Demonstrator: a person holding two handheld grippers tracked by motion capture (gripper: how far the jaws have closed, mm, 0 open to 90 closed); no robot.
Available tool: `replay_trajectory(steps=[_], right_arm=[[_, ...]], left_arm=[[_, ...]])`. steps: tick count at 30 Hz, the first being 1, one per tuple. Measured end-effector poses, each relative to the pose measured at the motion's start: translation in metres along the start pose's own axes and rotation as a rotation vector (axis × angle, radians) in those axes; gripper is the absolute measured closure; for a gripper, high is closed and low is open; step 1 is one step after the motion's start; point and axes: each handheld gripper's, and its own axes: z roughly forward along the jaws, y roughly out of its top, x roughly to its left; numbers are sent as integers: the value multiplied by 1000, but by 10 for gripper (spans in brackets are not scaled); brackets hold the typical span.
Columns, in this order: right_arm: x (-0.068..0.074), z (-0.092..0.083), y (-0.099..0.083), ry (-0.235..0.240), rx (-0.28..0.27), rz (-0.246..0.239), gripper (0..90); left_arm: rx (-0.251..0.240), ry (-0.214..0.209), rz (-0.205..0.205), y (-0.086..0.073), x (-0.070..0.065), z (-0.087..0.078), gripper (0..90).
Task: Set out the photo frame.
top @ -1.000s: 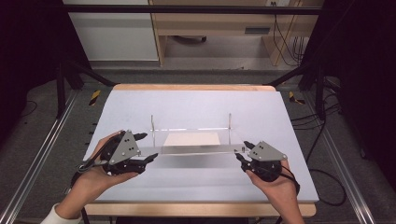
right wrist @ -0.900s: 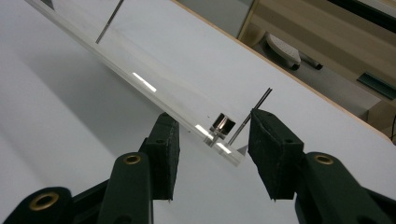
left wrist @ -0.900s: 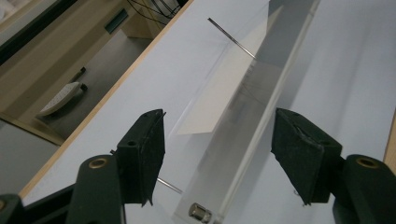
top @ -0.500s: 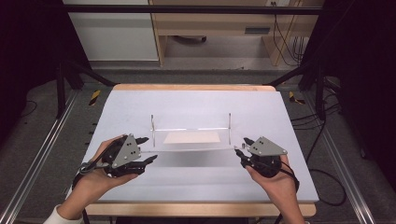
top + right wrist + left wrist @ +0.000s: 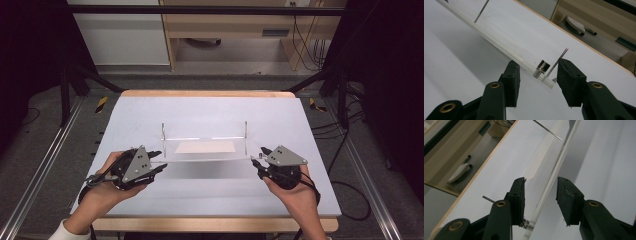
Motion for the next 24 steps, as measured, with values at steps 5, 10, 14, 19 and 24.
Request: replay_trajectory(steps=[5,10,14,19,24], right_arm=[[-1,0,1,1,0,2,540],[-1,0,1,4,4,5,539],[-1,0,1,6,8,5,539],[-1,0,1,7,8,3,541],[-1,0,2,6,6,2,544]], left_arm=[[13,-3,16,-1,1,4,624],[10,3,21,-2,1,4,676],[6,5,14,-3,2,5,711],[18,10,29,-2,2,4,720],[22,10,29,-1,4,4,722]])
